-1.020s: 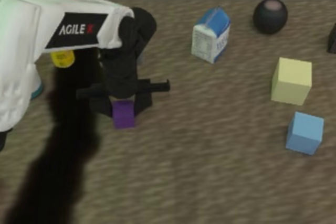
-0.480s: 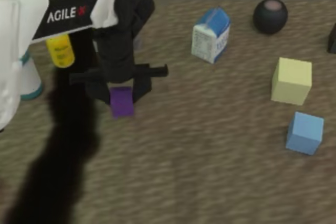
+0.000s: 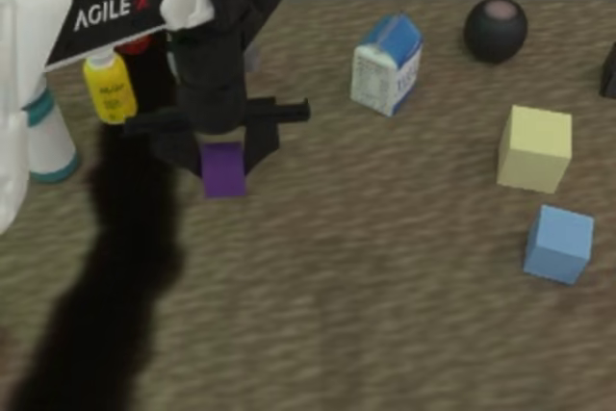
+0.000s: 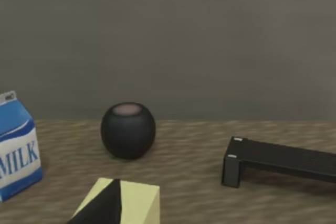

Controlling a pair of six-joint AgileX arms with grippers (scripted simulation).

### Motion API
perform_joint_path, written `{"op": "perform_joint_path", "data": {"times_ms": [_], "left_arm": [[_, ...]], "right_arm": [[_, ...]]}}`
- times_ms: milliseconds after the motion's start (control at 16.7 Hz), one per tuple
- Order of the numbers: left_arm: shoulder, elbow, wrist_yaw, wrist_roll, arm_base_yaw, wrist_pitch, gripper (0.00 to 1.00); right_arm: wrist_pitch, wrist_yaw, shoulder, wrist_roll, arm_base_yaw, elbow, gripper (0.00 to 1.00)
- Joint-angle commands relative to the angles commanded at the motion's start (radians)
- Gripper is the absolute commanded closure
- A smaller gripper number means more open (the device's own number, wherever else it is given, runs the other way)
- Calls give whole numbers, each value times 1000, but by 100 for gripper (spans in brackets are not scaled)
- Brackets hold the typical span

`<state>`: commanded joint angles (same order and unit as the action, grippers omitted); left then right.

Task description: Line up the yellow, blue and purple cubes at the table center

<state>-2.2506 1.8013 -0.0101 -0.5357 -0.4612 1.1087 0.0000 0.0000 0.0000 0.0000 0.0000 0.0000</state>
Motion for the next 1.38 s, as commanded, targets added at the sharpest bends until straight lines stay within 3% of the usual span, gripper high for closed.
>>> {"op": "perform_joint_path", "data": {"times_ms": [720,1140,1380], "left_arm": [[-296,612,1,-321,-405,304,100],[-306,635,2,-338,-428,316,100],[-305,522,0,-339,-430,206,100]], "right_arm": [[0,0,0,0,0,0,0],[0,0,0,0,0,0,0],[0,0,0,0,0,0,0]]}}
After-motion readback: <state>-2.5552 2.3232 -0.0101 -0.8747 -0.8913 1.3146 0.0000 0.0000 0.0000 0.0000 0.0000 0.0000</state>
